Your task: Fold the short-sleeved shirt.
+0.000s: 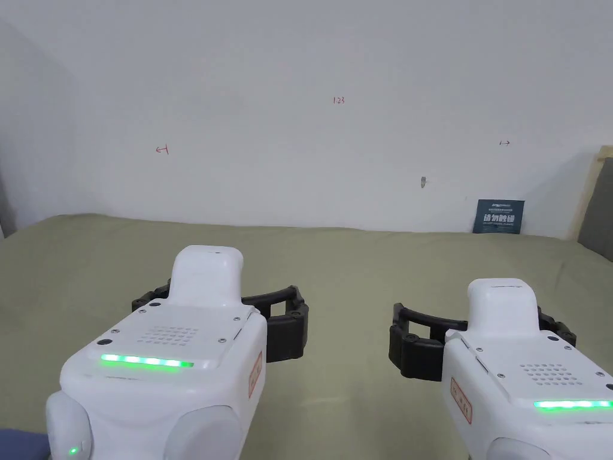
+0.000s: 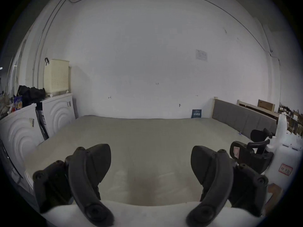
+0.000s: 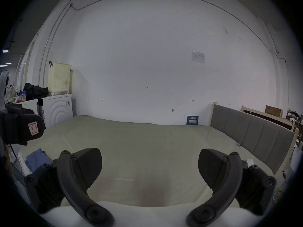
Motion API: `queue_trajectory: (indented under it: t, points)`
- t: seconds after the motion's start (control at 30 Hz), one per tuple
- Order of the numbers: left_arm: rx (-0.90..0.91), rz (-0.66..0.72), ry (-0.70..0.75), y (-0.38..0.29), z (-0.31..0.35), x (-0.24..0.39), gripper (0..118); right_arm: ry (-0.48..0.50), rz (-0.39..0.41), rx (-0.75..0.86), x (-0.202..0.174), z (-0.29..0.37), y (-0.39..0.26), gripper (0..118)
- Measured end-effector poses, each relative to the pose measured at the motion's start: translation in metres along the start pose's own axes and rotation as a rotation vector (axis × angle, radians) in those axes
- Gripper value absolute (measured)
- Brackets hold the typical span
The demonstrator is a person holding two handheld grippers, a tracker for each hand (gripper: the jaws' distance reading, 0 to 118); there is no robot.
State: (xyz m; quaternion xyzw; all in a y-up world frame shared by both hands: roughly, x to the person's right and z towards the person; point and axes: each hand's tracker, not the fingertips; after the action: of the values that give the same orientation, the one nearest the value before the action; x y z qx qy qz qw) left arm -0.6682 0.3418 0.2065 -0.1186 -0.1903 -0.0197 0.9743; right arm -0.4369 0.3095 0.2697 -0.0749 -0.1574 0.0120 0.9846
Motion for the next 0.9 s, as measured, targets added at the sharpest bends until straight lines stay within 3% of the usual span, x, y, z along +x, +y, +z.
queue_trajectory:
  t: [0.17, 0.43, 0.5, 0.6, 0.7, 0.77, 0.9]
  points:
    - [0.019, -0.036, 0.024, -0.003, -0.001, 0.005, 105, 0.059, -0.058, -0.033, 0.006, 0.000, 0.003, 115]
    - [-0.005, -0.012, 0.023, -0.007, -0.005, 0.002, 105, 0.015, -0.125, -0.077, 0.004, -0.001, 0.005, 115]
    - [-0.013, -0.008, 0.028, -0.007, -0.006, 0.000, 105, 0.054, -0.134, -0.130, 0.007, -0.003, 0.007, 115]
    - [-0.011, -0.004, 0.034, -0.006, -0.005, 0.000, 105, 0.032, -0.089, -0.145, 0.004, -0.007, 0.006, 114]
    - [-0.003, -0.027, 0.049, -0.007, -0.005, 0.001, 105, -0.099, 0.020, -0.085, -0.006, -0.001, 0.003, 114]
    - [-0.010, -0.029, 0.055, -0.007, -0.006, 0.001, 105, -0.085, 0.061, -0.094, -0.009, 0.000, 0.001, 114]
    - [-0.020, -0.004, 0.044, -0.007, -0.007, -0.002, 105, 0.036, -0.069, -0.155, 0.001, -0.003, 0.002, 114]
